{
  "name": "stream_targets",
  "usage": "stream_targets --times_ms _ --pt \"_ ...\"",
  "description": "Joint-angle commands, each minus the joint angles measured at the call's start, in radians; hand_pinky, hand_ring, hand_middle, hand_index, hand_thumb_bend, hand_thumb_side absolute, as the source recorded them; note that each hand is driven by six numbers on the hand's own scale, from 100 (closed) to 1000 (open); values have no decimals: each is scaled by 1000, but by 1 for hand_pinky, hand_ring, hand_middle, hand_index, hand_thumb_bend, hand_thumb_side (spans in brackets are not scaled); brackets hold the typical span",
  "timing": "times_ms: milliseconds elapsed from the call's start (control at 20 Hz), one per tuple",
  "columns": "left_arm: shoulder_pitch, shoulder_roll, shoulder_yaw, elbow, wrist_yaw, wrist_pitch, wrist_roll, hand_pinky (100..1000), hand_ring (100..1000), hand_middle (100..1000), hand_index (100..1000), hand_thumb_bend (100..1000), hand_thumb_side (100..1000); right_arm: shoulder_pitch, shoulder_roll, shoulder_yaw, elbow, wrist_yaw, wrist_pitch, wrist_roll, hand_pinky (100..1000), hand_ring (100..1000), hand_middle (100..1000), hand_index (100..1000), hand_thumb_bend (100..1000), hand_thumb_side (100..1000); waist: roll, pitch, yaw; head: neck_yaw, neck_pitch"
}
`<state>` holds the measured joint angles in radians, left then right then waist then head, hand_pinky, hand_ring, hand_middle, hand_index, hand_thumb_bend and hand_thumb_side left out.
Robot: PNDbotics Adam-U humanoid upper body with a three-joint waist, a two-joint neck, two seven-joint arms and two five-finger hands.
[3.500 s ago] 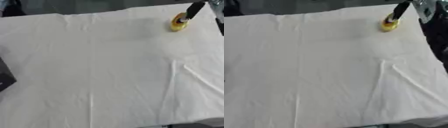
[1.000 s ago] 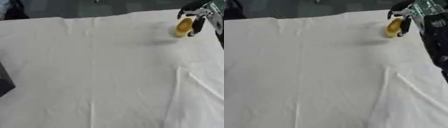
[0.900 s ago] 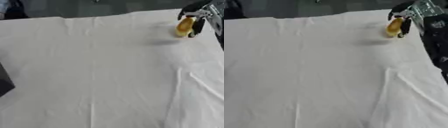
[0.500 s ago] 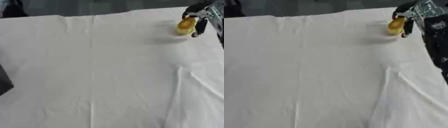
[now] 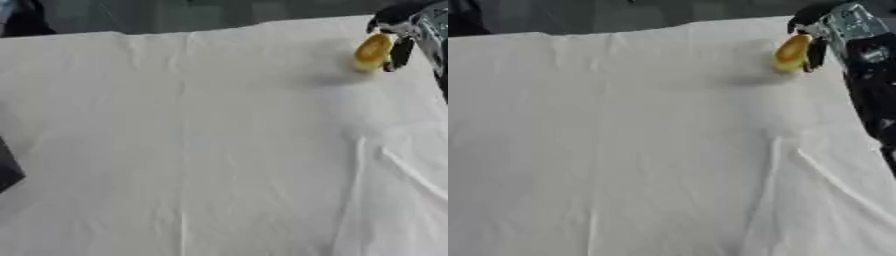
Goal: Pick up the objects with one hand, pass them to the other hand, and then place them into the box on the other side of the table.
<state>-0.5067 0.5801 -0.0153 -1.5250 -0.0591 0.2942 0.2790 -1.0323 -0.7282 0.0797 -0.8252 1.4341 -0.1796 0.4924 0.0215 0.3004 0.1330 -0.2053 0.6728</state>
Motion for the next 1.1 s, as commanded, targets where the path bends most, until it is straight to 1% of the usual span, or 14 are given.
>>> stream_targets --times_ms 50,250,600,800,1100 --pt "-9 38 15 -16 4 -2 3 801 763 766 743 703 452 -21 -40 -10 -1 20 10 -23 1000 934 918 891 474 100 0 -2 6 -7 -23" --pt "-9 38 16 -17 7 -2 4 802 763 766 742 700 452 -18 -39 -18 14 45 20 -29 1000 932 916 891 473 100 3 8 13 -13 -33" --pt "-8 36 19 -18 14 -2 8 803 763 766 742 696 453 -18 -38 -27 28 76 29 -33 1000 927 909 885 460 100 7 20 19 -21 -41" --pt "-8 36 20 -18 16 -2 9 803 763 766 740 694 454 -20 -34 -31 30 77 38 -37 995 911 879 872 435 100 8 20 15 -19 -38" --pt "-3 34 21 -15 17 -4 13 804 762 766 738 691 454 -23 -33 -35 31 61 71 -55 984 873 818 852 406 100 7 17 10 -17 -35"
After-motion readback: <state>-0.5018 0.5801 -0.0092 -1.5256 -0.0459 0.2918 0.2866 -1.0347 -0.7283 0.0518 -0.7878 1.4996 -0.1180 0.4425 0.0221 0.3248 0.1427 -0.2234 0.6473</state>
